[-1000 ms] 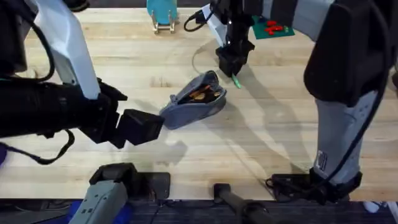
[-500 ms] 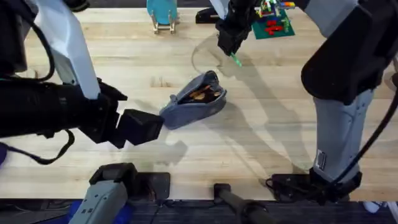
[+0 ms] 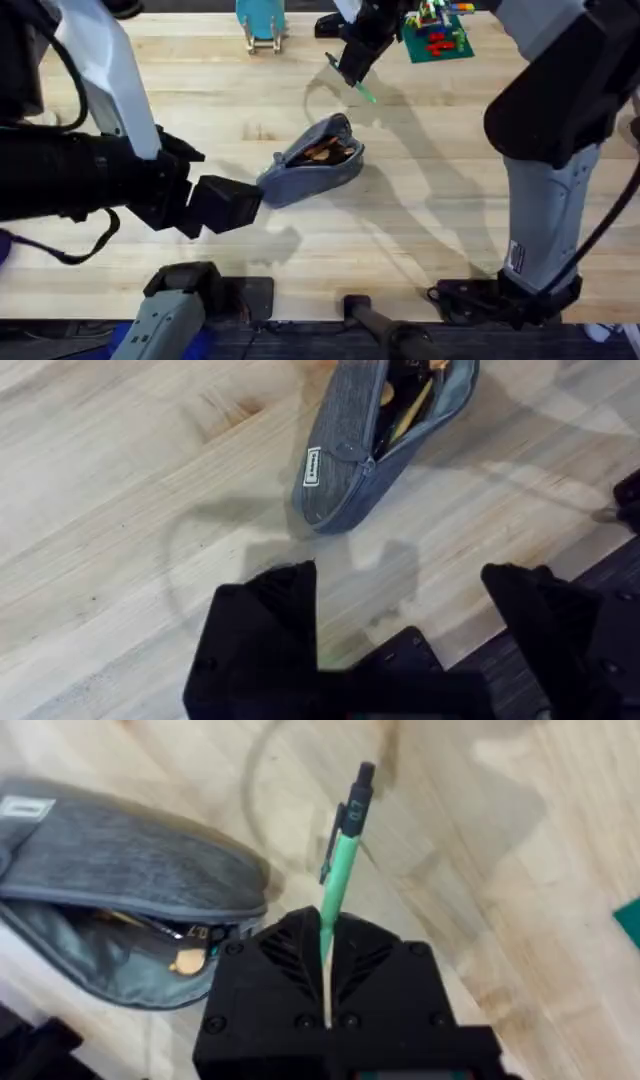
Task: Unzip the bag, pick up the pens from the table one at a time and place them inside, then zip the bag closed.
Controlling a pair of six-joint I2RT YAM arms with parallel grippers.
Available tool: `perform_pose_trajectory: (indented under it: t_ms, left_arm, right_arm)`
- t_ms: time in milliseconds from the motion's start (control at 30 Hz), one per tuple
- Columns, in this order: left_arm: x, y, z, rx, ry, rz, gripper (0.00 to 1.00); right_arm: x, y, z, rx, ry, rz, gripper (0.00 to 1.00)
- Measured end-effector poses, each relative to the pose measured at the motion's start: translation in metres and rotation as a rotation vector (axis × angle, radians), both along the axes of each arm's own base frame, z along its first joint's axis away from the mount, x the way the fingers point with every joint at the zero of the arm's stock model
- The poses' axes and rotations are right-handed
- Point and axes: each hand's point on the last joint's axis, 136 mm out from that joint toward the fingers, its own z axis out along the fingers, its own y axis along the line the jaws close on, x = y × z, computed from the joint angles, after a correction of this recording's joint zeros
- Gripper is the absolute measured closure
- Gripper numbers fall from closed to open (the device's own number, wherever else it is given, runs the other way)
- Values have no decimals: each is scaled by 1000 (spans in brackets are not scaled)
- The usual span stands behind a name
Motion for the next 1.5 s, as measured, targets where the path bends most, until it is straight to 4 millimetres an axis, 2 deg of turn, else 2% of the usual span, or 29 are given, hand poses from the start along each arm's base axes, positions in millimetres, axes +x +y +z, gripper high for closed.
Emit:
perform_pose_trajectory:
  t_ms: [133,400,533,867,1033,1133,1233,1400,1500]
  left_arm:
    - [0,0,0,0,0,0,6]
    - [0,0,0,0,0,0,5]
    - [0,0,0,0,0,0,5]
    - [0,0,0,0,0,0,6]
    - [0,0,0,0,0,0,6]
    - [0,0,0,0,0,0,5]
    - [0,0,0,0,0,0,5]
    - [0,0,0,0,0,0,5]
    - [0,0,0,0,0,0,5]
  right_arm:
    - [-11,5,10,49,26,49,964]
    - [-45,10,72,236,7,209,964]
    - [-61,3,87,299,2,273,964]
    - [-100,-12,67,335,20,377,964]
    - [-124,-22,67,340,-6,470,964]
    - [-129,-23,67,347,-30,545,963]
    - [-128,-16,65,354,-77,643,964]
    - [-119,12,63,371,-219,826,964]
    - [-116,25,53,369,-277,907,964]
